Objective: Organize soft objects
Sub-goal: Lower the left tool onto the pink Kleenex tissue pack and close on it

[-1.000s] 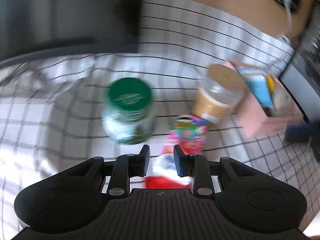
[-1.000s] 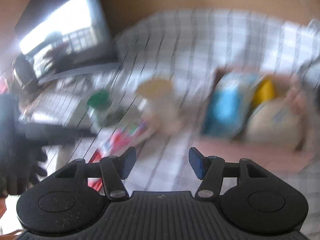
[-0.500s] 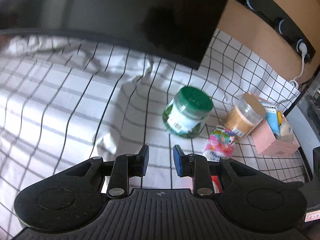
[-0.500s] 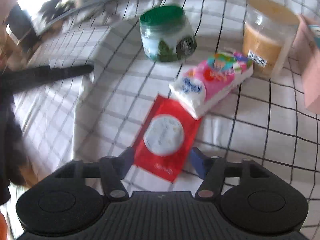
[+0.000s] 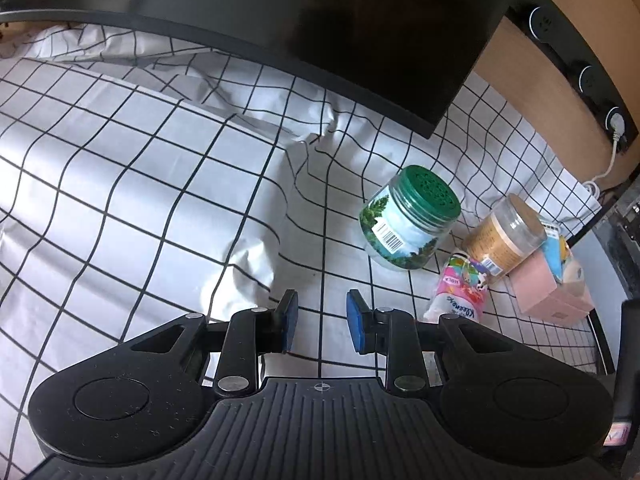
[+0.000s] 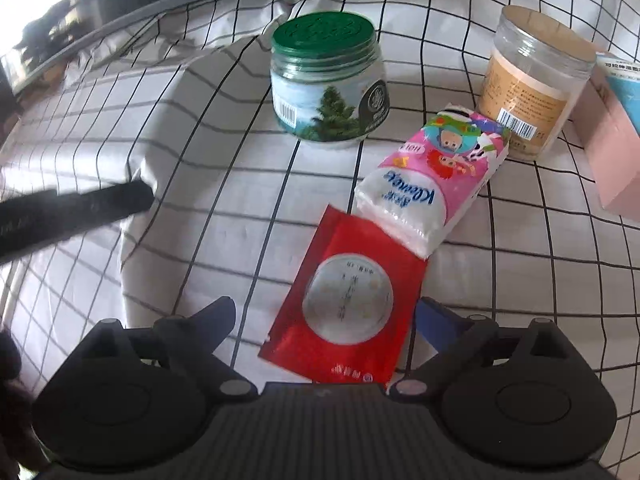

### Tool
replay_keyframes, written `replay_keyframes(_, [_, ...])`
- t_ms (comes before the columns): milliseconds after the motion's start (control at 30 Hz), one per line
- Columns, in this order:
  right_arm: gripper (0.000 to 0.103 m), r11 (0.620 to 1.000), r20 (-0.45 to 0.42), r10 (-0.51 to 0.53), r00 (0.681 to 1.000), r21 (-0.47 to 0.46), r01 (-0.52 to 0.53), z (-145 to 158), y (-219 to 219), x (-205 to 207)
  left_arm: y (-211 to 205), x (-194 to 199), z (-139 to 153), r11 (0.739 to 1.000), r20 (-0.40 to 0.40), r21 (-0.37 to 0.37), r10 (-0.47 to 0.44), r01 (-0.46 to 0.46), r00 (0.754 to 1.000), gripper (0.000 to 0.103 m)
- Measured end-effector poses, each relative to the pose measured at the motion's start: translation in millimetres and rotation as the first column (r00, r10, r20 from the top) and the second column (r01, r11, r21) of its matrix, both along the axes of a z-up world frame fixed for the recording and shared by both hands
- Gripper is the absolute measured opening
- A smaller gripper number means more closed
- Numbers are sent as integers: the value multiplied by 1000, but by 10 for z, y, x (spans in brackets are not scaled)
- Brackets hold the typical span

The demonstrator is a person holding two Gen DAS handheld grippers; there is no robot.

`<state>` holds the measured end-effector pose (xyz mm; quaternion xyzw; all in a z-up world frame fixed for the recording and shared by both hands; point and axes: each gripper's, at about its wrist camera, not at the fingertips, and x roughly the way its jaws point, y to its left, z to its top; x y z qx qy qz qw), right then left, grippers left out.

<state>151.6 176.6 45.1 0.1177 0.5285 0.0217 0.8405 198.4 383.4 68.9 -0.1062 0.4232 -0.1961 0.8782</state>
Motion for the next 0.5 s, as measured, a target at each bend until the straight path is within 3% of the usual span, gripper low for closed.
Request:
replay_keyframes(133, [77, 982, 37, 159, 987, -113, -154, 9, 97, -66, -50, -16, 34, 1000, 11, 11, -30, 29, 1000, 29])
replay_keyframes(233, [64, 972, 49, 217, 975, -99, -211, 30, -4, -186, -177, 16, 71, 998, 17, 34, -53, 52, 998, 29])
replay_keyframes(400, [59, 975, 40, 206, 978, -91, -202, -2, -386, -389, -637, 64, 212, 980, 64, 75, -186, 181, 980, 29])
replay_keyframes(500, [59, 981, 26, 179, 984, -88, -176, -20, -636, -520, -1069, 113, 169, 931, 35, 155, -339, 330, 940, 29])
